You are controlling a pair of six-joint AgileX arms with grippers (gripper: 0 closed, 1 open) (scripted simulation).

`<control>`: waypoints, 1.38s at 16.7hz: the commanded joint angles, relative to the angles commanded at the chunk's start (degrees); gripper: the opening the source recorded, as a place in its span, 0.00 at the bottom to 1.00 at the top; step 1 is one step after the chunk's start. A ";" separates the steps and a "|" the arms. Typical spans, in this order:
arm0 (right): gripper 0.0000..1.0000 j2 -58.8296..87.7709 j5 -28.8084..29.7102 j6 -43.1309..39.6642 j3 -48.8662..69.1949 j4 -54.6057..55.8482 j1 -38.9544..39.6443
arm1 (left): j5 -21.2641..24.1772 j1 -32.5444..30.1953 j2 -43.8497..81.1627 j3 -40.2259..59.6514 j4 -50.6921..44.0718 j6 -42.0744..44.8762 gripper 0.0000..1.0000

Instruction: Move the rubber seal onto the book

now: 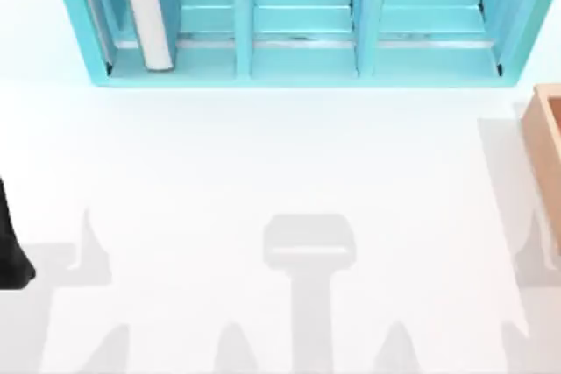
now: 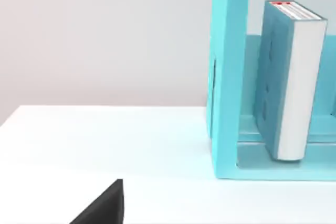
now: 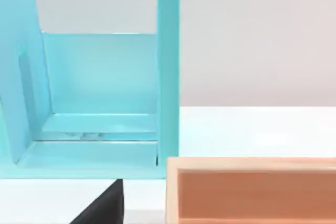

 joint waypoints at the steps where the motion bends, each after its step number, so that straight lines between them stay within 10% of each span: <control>1: 1.00 0.00 0.00 0.00 0.00 0.00 0.00 | 0.00 0.00 0.00 0.00 0.00 0.00 1.00; 23: 1.00 0.00 0.00 0.00 0.00 0.00 0.00 | -5.84 -7.69 50.08 17.18 29.66 -0.08 1.00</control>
